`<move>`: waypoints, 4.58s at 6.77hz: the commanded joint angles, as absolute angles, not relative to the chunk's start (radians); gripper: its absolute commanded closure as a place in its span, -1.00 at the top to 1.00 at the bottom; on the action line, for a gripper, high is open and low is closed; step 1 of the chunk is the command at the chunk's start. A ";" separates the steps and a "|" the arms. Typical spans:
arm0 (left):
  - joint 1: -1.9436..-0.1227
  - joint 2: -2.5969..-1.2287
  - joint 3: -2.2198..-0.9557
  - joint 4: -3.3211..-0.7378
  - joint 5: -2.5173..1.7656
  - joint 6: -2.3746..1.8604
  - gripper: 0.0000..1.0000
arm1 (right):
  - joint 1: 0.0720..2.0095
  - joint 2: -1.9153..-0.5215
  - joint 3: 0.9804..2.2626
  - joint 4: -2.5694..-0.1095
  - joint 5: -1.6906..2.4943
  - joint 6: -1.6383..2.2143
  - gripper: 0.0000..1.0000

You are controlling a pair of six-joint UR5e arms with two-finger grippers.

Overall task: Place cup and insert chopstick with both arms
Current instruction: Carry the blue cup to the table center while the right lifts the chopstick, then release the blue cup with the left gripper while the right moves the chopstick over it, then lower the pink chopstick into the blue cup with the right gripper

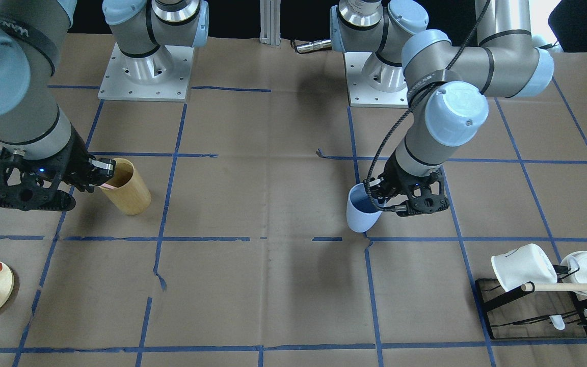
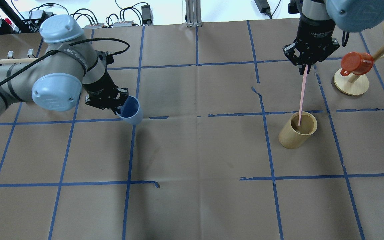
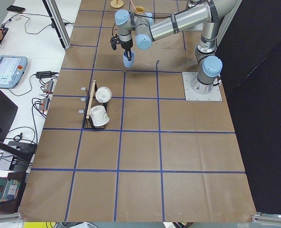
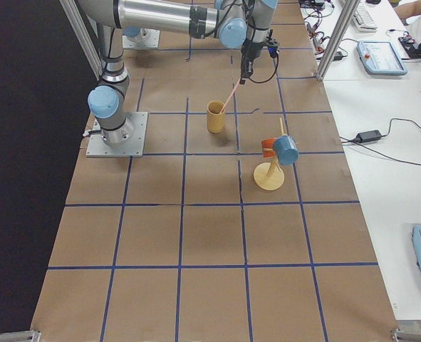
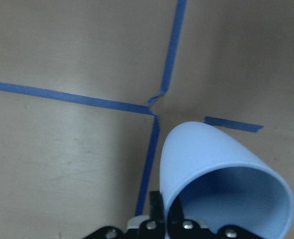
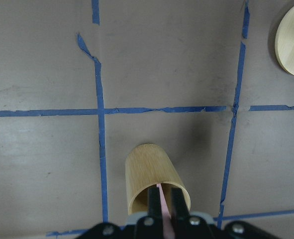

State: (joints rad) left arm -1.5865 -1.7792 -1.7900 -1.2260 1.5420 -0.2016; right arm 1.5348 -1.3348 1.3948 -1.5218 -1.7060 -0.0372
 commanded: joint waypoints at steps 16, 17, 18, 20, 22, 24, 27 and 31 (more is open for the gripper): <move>-1.729 -1.792 -1.351 -1.576 1.477 -0.073 1.00 | 1.646 -1.374 1.318 -1.707 -1.241 0.115 -0.97; -1.697 -1.749 -1.365 -1.612 1.480 -0.065 1.00 | 1.655 -1.370 1.328 -1.739 -1.200 0.132 -0.97; -1.675 -1.711 -1.405 -1.623 1.523 -0.058 1.00 | 1.661 -1.367 1.359 -1.800 -1.198 0.144 -0.97; -1.620 -1.605 -1.529 -1.612 1.577 -0.003 0.99 | 1.667 -1.368 1.510 -1.996 -1.200 0.149 -0.97; -1.600 -1.559 -1.575 -1.599 1.577 -0.006 1.00 | 1.669 -1.368 1.580 -2.063 -1.200 0.176 -0.95; -1.595 -1.560 -1.562 -1.597 1.580 -0.006 1.00 | 1.690 -1.377 1.574 -2.063 -1.197 0.218 -0.95; -1.597 -1.557 -1.565 -1.597 1.583 -0.006 1.00 | 1.704 -1.402 1.583 -2.046 -1.184 0.229 -0.94; -1.595 -1.552 -1.571 -1.597 1.583 -0.006 1.00 | 1.707 -1.411 1.643 -2.042 -1.193 0.230 -0.93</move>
